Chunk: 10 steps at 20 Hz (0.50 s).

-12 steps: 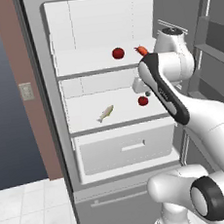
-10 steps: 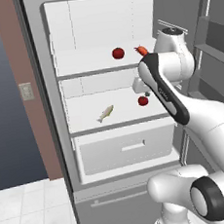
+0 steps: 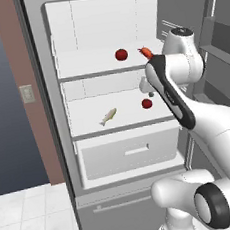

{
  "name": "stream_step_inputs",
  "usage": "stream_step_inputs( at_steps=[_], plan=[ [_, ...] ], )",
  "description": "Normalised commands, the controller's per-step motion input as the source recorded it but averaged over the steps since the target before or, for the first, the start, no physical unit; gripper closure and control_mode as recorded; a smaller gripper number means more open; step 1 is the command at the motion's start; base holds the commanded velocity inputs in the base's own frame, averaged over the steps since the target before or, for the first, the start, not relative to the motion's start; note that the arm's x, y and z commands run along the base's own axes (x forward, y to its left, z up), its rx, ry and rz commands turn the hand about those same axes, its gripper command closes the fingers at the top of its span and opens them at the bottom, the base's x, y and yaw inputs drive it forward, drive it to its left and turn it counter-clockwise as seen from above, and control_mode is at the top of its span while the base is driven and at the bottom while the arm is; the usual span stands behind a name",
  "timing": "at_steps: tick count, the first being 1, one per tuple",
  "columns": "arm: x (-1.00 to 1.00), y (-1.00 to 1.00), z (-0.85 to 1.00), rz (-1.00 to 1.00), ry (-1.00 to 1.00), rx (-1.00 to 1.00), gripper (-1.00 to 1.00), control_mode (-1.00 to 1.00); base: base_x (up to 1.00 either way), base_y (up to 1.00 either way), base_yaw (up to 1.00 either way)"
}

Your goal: Place one tomato and one fish in each tupperware on the nearby counter, to pack two identical lunches.

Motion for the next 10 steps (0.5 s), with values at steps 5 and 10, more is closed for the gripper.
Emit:
stream_step_inputs(
  at_steps=[5, 10],
  plan=[
    [0.50, -0.39, -0.11, -0.13, -0.09, 0.00, -1.00, -1.00, 0.00, 0.00, 0.00],
    [0.91, -0.21, -0.33, -0.07, -0.02, 0.00, -1.00, -1.00, 0.00, 0.00, 0.00]
  ],
)
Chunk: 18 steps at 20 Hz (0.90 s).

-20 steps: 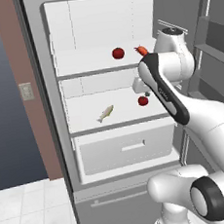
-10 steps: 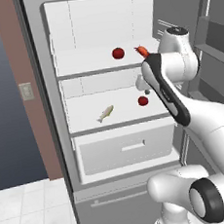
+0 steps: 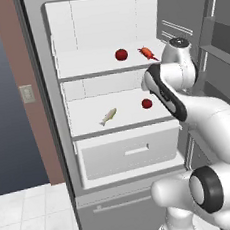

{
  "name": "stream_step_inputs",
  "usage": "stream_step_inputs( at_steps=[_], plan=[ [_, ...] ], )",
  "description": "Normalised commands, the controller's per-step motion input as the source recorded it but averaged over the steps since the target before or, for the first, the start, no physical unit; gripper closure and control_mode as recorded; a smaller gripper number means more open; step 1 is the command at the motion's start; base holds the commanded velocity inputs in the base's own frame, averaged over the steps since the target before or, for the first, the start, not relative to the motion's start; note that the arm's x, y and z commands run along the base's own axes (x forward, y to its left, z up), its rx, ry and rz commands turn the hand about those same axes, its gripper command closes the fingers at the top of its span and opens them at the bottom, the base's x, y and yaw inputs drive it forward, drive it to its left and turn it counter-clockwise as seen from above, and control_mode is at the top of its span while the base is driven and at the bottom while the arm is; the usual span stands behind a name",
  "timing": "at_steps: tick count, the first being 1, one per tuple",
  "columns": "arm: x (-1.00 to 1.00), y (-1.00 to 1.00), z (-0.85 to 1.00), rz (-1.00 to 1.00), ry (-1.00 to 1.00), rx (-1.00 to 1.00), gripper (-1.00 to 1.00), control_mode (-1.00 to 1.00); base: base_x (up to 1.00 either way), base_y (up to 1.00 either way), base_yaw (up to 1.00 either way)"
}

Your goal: Place one tomato and one fish in each tupperware on the nearby counter, to pack two identical lunches.

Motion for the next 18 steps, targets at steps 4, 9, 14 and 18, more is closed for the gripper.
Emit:
stream_step_inputs(
  at_steps=[4, 9, 14, 18],
  plan=[
    [0.79, -0.02, -0.32, -0.02, 0.00, 0.00, -1.00, -1.00, 0.00, 0.00, 0.00],
    [0.17, 0.00, -0.18, 0.00, 0.01, 0.06, -1.00, -1.00, 0.00, 0.00, 0.00],
    [0.13, 0.00, -0.62, 0.00, 0.00, 0.00, -1.00, -1.00, 0.00, 0.00, 0.00],
    [0.08, 0.00, -0.34, 0.00, 0.00, -0.02, -1.00, -1.00, 0.00, 0.00, 0.00]
  ],
)
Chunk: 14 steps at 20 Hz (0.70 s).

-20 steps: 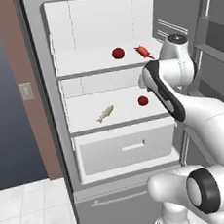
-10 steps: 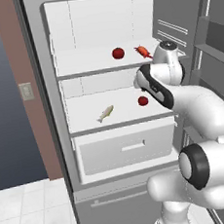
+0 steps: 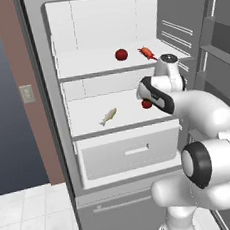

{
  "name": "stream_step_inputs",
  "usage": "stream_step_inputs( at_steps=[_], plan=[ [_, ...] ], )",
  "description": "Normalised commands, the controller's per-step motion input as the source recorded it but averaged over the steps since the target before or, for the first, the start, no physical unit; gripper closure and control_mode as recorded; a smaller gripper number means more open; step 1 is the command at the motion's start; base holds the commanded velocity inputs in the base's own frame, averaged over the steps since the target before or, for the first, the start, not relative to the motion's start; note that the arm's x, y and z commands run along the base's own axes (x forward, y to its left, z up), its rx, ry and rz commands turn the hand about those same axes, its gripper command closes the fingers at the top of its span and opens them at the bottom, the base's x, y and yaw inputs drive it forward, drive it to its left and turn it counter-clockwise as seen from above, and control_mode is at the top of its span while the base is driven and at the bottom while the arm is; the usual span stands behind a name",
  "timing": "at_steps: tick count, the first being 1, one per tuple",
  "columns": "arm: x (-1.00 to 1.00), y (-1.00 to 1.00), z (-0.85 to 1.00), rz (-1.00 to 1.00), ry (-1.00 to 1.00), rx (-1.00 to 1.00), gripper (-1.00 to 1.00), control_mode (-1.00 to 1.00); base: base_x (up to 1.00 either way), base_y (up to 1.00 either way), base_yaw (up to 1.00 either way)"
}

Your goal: Place one tomato and one fish in each tupperware on the nearby counter, to pack two identical lunches.

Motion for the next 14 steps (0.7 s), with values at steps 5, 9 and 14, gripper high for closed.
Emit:
stream_step_inputs(
  at_steps=[5, 9, 14],
  plan=[
    [0.12, -0.02, -0.20, 0.00, 0.00, -0.07, -1.00, -1.00, 0.00, 0.00, 0.00],
    [0.31, -0.08, -0.22, 0.00, 0.00, -0.08, -1.00, -1.00, 0.00, 0.00, 0.00],
    [0.42, -0.15, -0.14, 0.00, 0.01, -0.03, -1.00, -1.00, 0.00, 0.00, 0.00]
  ],
)
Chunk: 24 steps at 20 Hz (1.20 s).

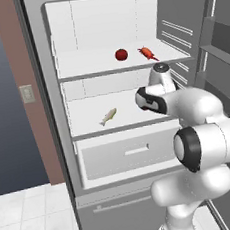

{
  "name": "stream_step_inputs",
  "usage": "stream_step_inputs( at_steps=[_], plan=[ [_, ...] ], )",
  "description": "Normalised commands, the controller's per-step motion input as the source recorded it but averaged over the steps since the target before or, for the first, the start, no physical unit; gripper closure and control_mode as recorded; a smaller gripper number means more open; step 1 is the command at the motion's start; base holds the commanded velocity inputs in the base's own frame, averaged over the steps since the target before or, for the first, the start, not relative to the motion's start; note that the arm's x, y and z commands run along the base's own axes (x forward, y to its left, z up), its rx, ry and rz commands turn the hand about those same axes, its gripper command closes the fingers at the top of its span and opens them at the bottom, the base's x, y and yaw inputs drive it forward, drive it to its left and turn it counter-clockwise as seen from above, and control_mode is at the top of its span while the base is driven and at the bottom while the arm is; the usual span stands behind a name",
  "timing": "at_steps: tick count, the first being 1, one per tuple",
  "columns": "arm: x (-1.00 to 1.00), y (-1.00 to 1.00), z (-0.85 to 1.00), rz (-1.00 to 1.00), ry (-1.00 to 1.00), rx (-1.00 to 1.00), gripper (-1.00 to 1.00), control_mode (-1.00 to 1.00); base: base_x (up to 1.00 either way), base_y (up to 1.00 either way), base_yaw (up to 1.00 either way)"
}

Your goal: Place one tomato and one fish in each tupperware on the nearby counter, to pack two identical lunches.

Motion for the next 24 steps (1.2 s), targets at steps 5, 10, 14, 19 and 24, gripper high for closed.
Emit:
stream_step_inputs(
  at_steps=[5, 10, 14, 19, 24],
  plan=[
    [0.47, -0.12, -0.16, 0.00, 0.00, 0.00, -1.00, -1.00, 0.00, 0.00, 0.00],
    [0.23, -0.02, -0.30, 0.00, 0.00, 0.00, -1.00, -1.00, 0.00, 0.00, 0.00],
    [0.26, 0.00, -0.29, 0.00, 0.00, 0.00, -1.00, -1.00, 0.00, 0.00, 0.00],
    [0.37, 0.00, -0.17, 0.00, 0.00, 0.00, -1.00, -1.00, 0.00, 0.00, 0.00],
    [0.39, 0.00, -0.20, 0.00, 0.00, 0.00, -1.00, -1.00, 0.00, 0.00, 0.00]
  ],
)
